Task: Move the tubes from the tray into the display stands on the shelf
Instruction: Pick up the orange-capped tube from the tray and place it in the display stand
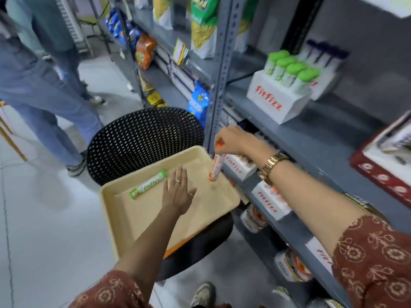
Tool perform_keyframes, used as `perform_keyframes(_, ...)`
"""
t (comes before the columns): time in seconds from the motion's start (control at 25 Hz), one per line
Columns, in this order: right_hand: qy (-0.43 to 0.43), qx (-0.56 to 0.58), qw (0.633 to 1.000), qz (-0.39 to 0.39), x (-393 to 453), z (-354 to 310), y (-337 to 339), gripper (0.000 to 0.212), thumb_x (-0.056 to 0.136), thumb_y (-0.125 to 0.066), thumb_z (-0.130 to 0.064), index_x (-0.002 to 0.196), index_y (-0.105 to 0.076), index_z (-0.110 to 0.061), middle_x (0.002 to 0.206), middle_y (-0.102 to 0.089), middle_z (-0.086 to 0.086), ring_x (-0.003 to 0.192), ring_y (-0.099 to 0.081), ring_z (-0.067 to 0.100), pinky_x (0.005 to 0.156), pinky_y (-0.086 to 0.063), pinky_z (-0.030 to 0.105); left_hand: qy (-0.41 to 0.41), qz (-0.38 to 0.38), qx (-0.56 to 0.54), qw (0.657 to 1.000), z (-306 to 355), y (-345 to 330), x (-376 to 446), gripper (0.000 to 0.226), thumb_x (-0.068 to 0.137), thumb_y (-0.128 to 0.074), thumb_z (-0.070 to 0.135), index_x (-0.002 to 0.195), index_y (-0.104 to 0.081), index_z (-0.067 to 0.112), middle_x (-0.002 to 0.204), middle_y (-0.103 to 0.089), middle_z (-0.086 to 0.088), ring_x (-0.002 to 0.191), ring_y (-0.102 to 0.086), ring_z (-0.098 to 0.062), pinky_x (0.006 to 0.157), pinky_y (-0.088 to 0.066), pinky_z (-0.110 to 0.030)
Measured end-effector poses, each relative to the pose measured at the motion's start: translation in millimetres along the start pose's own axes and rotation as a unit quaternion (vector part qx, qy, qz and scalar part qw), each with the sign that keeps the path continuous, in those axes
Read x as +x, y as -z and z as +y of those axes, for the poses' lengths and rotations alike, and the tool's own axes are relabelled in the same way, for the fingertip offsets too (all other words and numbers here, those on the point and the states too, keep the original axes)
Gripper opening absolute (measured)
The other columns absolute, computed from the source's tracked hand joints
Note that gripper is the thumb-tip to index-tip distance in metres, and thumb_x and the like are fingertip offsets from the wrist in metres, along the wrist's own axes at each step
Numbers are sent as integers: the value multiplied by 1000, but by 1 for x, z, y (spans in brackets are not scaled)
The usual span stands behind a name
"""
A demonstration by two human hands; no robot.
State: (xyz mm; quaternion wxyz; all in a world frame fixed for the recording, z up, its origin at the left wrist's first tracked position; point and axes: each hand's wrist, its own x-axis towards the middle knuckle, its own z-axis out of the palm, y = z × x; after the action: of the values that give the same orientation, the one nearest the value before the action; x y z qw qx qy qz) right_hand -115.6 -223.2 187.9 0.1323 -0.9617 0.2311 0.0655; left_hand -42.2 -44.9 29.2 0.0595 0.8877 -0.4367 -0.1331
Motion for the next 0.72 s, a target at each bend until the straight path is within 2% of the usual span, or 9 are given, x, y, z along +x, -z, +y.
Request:
perform_keyframes(0.12,-48,4,998,52,-50,19,64,16,71,-66,-23,83,-75,-17,80,-70,9,72,-57,19,62,-45,26,-70,36,1,997,60,28,12,66,99,-26,39,147,7,8,158,11,-7,145,7,-22,117,-3,-46)
perform_keyframes(0.24,-117,24,985,122,-100,42,113,14,69,-64,-17,73,-76,-10,59,-64,9,39,-49,13,45,-47,25,-137,64,-12,988,121,48,22,65,98,-30,32,147,7,9,158,12,-6,145,9,-22,117,-2,-46)
perform_keyframes(0.36,-201,26,960,194,-151,67,146,17,67,-63,-15,67,-71,-1,54,-59,13,26,-45,12,51,-55,31,-199,91,-32,975,185,60,21,66,97,-35,33,147,2,8,158,4,-8,145,4,-23,117,-3,-46)
perform_keyframes(0.4,-229,26,949,216,-166,76,154,17,67,-64,-15,68,-70,0,58,-62,15,31,-50,12,55,-57,34,-220,95,-33,970,205,62,19,66,97,-35,33,147,1,8,158,4,-8,145,4,-23,117,-4,-46)
perform_keyframes(0.48,-280,16,927,248,-198,94,165,18,69,-66,-16,78,-69,0,77,-67,21,57,-63,27,65,-58,38,-268,81,-39,959,245,62,14,64,98,-32,32,147,2,9,158,6,-8,145,6,-23,117,-4,-47)
perform_keyframes(0.56,-317,1,912,260,-224,111,172,22,70,-68,-18,84,-68,-1,91,-68,25,79,-66,35,72,-57,38,-308,65,-41,948,279,60,9,63,99,-29,33,147,3,9,158,7,-8,145,7,-23,117,-4,-48)
perform_keyframes(0.72,-380,5,885,270,-272,146,178,23,69,-73,-22,79,-68,-2,86,-68,20,78,-66,32,64,-52,33,-353,21,-37,935,335,49,2,62,100,-28,36,147,-1,8,158,5,-8,145,6,-23,117,-3,-48)
